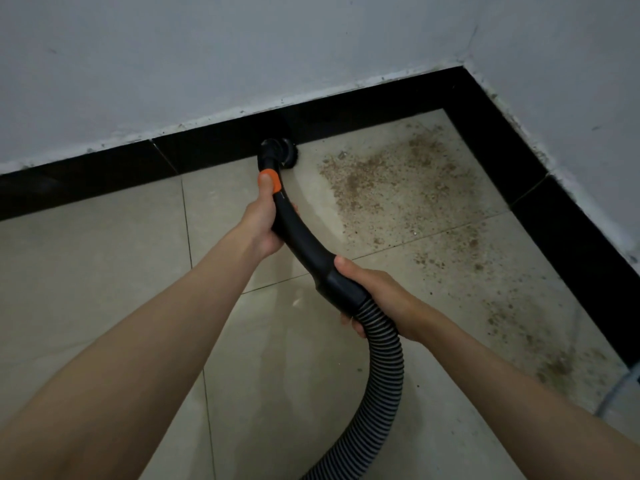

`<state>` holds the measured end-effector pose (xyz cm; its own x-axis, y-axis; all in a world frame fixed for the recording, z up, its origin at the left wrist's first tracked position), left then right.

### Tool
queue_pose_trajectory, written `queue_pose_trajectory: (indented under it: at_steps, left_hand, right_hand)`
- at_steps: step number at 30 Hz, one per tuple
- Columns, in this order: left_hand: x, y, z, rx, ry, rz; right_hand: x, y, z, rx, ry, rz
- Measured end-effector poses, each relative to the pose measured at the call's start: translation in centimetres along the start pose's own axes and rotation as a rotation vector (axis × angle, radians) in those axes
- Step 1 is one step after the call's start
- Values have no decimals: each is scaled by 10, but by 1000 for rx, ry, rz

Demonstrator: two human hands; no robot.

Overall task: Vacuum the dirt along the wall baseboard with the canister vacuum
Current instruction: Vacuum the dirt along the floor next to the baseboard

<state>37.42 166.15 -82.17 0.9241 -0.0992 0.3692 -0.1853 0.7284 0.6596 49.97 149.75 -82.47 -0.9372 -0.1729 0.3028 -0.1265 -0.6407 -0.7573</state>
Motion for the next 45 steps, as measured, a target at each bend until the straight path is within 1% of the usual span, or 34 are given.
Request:
queue_pose_trajectory:
  at_steps: [3, 5, 7, 8, 10, 17, 27, 33, 38, 43, 45]
  left_hand:
    - [7, -10, -1, 34, 142, -179]
    - [13, -16, -2, 89, 220, -295]
    - [18, -17, -5, 126, 251, -347]
    - [20, -18, -6, 131, 248, -355]
    - [26, -20, -8, 129, 223, -381]
    - [45, -20, -17, 161, 184, -451]
    - [65, -27, -30, 157, 139, -548]
    - [92, -26, -37, 150, 56, -629]
    - [109, -29, -42, 114, -70, -607]
    - [130, -35, -49, 92, -118, -680]
    - [137, -37, -53, 89, -150, -671]
  right_hand:
    - [3, 7, 1, -17, 121, 64]
    - [9, 12, 0, -53, 253, 116]
    - [17, 22, 0, -108, 440, 284]
    - [21, 26, 1, -126, 507, 384]
    - [24, 30, 3, -146, 568, 476]
    - [6, 31, 0, -233, 570, 279]
    - [-7, 34, 4, -275, 599, 205]
    - [-21, 32, 8, -317, 641, 145]
    - [-38, 31, 16, -318, 665, 131]
    - [-53, 27, 19, -332, 692, 109]
    - [-59, 27, 20, -324, 704, 109]
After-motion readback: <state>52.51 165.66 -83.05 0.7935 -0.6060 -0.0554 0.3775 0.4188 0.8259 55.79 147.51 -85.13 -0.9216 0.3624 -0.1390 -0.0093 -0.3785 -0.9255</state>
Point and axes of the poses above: each hand's wrist, its own z-axis away from the middle knuckle, its own x-axis out of the palm, y = z × x, the point moved 1 cm from there along -z, towards the middle knuckle, and after that the axes turned 11 degrees about -y, right-handed, at the moved point
